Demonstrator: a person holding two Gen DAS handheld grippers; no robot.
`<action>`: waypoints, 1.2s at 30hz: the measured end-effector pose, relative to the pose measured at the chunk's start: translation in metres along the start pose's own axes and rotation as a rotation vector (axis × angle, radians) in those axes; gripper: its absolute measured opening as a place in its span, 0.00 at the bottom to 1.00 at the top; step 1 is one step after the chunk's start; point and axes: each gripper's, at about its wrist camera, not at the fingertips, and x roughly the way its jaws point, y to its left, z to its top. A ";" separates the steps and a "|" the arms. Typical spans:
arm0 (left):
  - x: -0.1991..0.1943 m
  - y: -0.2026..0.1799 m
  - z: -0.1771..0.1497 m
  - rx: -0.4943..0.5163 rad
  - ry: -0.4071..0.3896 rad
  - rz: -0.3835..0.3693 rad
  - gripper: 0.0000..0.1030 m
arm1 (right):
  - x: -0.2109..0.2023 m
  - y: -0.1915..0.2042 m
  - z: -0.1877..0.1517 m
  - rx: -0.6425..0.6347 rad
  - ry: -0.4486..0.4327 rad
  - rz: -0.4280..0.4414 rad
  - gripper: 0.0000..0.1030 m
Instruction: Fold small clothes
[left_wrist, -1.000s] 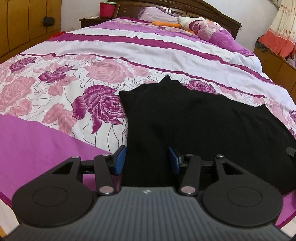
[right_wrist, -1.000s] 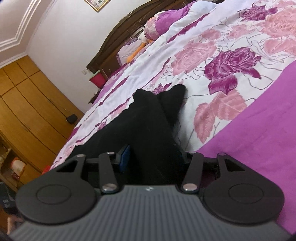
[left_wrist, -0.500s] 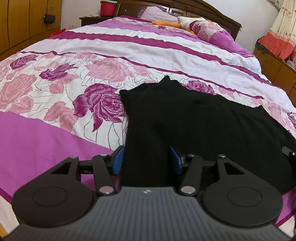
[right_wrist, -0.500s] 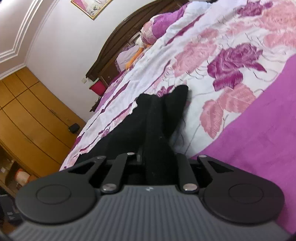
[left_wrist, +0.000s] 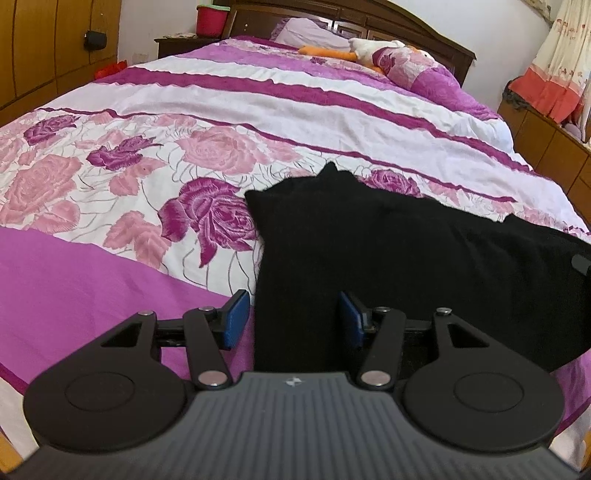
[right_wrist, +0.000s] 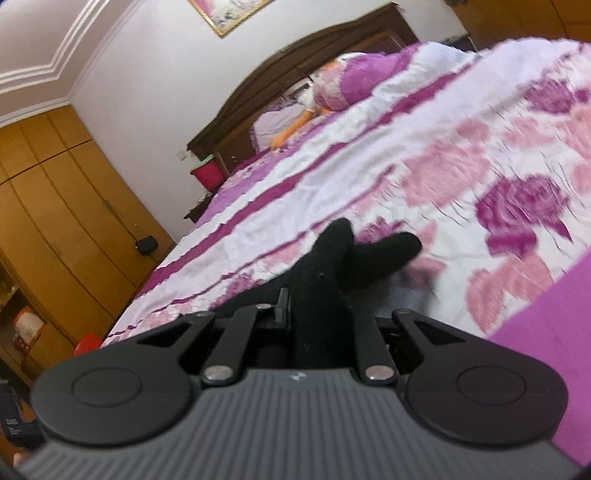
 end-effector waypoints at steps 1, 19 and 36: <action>-0.002 0.001 0.001 -0.003 -0.004 -0.001 0.58 | 0.000 0.006 0.002 -0.011 -0.001 0.008 0.13; -0.026 0.051 0.001 -0.111 -0.073 -0.016 0.58 | 0.044 0.173 -0.008 -0.396 0.070 0.189 0.13; -0.033 0.080 -0.012 -0.168 -0.085 -0.049 0.58 | 0.099 0.221 -0.108 -0.616 0.333 0.234 0.35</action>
